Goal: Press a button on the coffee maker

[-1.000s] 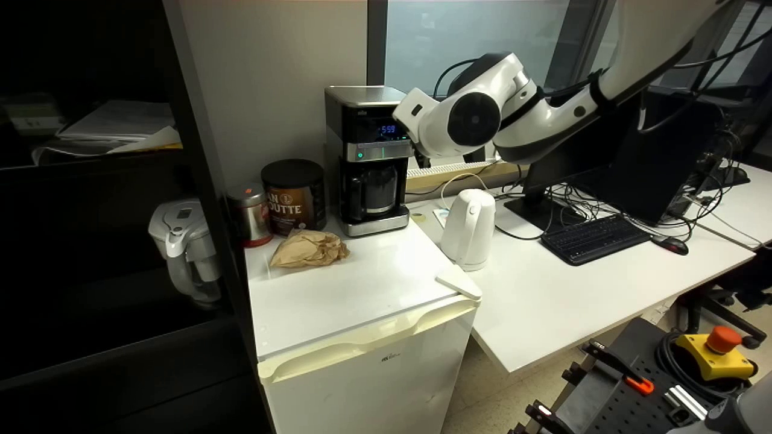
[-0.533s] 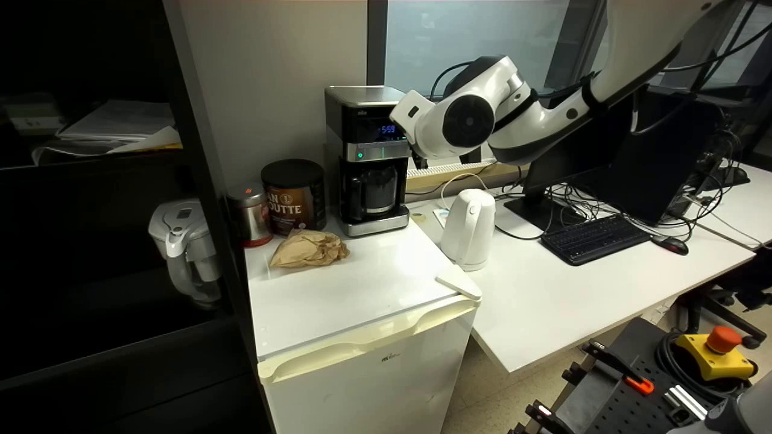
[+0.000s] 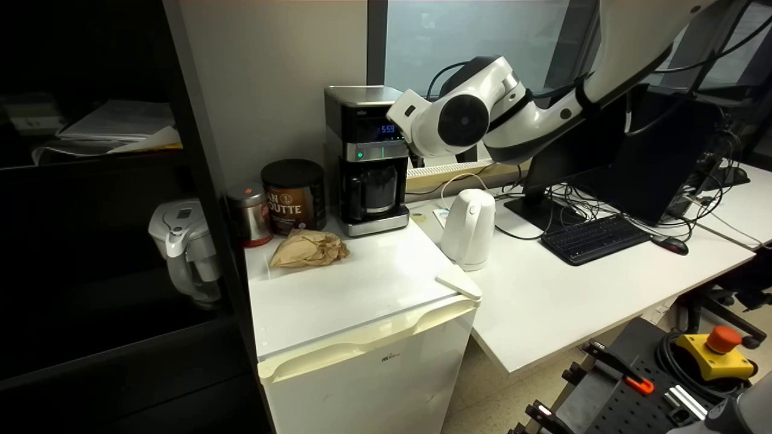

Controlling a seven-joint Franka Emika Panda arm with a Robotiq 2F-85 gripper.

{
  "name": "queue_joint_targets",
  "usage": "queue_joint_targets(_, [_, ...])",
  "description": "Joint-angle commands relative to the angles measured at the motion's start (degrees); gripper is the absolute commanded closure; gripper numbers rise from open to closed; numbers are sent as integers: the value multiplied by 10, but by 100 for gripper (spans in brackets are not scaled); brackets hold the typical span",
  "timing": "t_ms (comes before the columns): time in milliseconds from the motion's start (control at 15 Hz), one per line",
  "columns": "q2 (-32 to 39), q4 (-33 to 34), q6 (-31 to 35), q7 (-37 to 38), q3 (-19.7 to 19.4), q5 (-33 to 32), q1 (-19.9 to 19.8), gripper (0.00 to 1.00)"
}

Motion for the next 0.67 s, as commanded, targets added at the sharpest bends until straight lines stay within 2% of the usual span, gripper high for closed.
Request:
queue_joint_targets(0, [20, 30, 11, -3, 5, -4, -10, 100])
queue_joint_targets(600, [8, 12, 8, -12, 7, 1, -7, 100])
